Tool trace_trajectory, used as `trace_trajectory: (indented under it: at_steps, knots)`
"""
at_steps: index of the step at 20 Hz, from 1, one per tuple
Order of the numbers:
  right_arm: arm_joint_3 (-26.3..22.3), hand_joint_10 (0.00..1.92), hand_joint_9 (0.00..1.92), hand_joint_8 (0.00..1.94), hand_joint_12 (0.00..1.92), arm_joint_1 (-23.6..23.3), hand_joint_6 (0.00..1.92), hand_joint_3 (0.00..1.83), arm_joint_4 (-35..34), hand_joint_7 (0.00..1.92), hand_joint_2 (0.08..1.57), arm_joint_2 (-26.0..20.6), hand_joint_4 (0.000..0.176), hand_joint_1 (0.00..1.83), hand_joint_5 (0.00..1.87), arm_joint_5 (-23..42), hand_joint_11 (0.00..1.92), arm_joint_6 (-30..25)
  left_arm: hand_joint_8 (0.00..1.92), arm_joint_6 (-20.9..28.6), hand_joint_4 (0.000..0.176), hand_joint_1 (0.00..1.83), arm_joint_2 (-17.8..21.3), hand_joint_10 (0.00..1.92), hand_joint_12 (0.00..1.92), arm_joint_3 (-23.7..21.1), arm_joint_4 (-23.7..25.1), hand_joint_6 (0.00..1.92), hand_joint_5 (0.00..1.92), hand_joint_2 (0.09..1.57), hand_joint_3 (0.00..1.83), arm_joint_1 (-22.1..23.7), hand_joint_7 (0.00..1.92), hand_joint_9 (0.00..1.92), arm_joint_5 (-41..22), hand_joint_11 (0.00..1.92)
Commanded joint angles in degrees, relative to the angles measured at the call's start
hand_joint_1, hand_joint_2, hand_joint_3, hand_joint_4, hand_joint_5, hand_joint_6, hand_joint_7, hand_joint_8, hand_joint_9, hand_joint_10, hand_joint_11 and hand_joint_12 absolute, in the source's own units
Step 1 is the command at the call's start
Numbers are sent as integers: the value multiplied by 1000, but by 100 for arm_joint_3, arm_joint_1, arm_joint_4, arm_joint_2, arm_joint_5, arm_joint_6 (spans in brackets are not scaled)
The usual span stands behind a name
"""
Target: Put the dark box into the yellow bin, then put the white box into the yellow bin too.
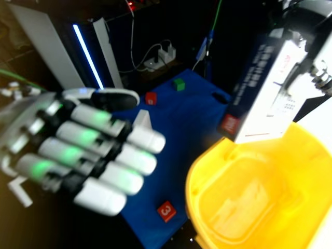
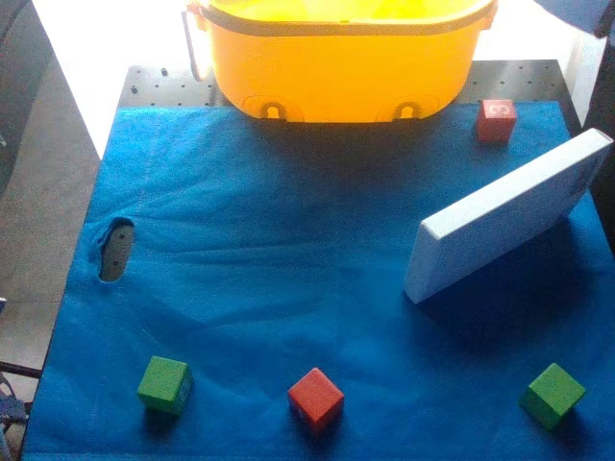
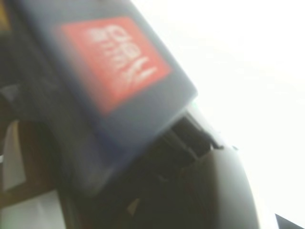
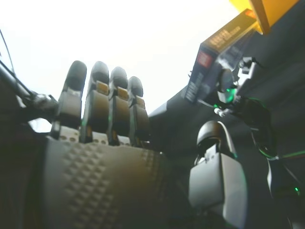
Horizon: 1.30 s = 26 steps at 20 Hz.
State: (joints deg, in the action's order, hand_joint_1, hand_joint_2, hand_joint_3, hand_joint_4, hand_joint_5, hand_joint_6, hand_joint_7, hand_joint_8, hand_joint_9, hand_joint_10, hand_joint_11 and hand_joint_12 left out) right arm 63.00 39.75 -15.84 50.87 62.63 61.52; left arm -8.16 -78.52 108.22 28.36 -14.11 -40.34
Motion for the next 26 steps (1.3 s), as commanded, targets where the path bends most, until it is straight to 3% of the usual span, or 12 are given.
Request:
trace_trajectory:
  at_steps: [1,3,5,6,7,8,9,11,13,15,23,26]
  knots:
    - [40,1,347,4,357,-124,2,0,22,360,1025,-3,0,124,361,686,139,-32,659,41,0,1314,-58,1024,1467,32,-283,3,1397,987,1,48,1310,1386,-564,1205]
    - [48,4,357,5,354,-174,2,0,74,367,1023,21,0,94,363,686,162,-33,689,41,0,1314,-131,1496,1821,87,-273,6,1393,988,0,47,1301,1380,-575,1309]
    - [50,0,348,4,347,-224,0,0,121,370,1003,36,0,113,360,686,164,-34,579,41,0,1244,-179,1627,1852,115,-261,33,1462,968,0,47,1356,1359,-569,1322]
    - [50,0,347,1,347,-242,0,0,139,364,999,36,0,114,356,686,168,-62,822,42,0,1293,-221,1656,1855,143,-240,10,1406,1001,2,45,1226,1303,-555,1290]
    - [50,1,349,0,340,-245,0,0,148,358,987,36,0,119,357,686,166,-77,721,42,0,1383,-246,897,1249,166,-222,491,1179,1016,0,39,1216,1185,-545,799]
    - [50,0,341,0,332,-248,1,0,159,344,986,36,0,131,358,686,157,-79,299,43,0,1365,-258,318,696,180,-220,259,899,914,0,36,934,938,-534,674]
    - [49,2,345,0,330,-249,0,0,164,335,981,42,0,136,355,686,157,-81,82,43,0,1327,-264,84,474,186,-211,80,755,877,0,36,773,752,-519,565]
    - [49,7,358,0,328,-252,0,0,165,332,979,46,0,125,352,686,168,-92,2,59,30,1183,-265,2,268,195,-206,2,451,800,0,36,386,299,-505,207]
    - [49,5,357,0,319,-253,0,0,165,327,971,46,0,125,350,686,156,-115,0,80,107,1083,-264,0,188,196,-205,0,290,706,0,33,234,165,-511,113]
    - [49,2,352,1,314,-253,0,0,165,330,969,46,0,136,346,686,147,-136,0,92,136,1052,-268,0,175,194,-201,0,194,689,0,29,165,142,-509,102]
    - [-16,0,328,0,263,-248,0,1,203,347,909,55,0,205,271,684,69,-374,2,299,175,1083,-196,1,164,186,-203,7,207,698,0,-89,149,137,-532,95]
    - [-167,4,305,18,270,-245,0,3,224,344,923,10,0,293,239,684,69,-392,9,315,152,1089,-7,9,173,67,-264,5,209,689,0,-154,173,164,-547,121]
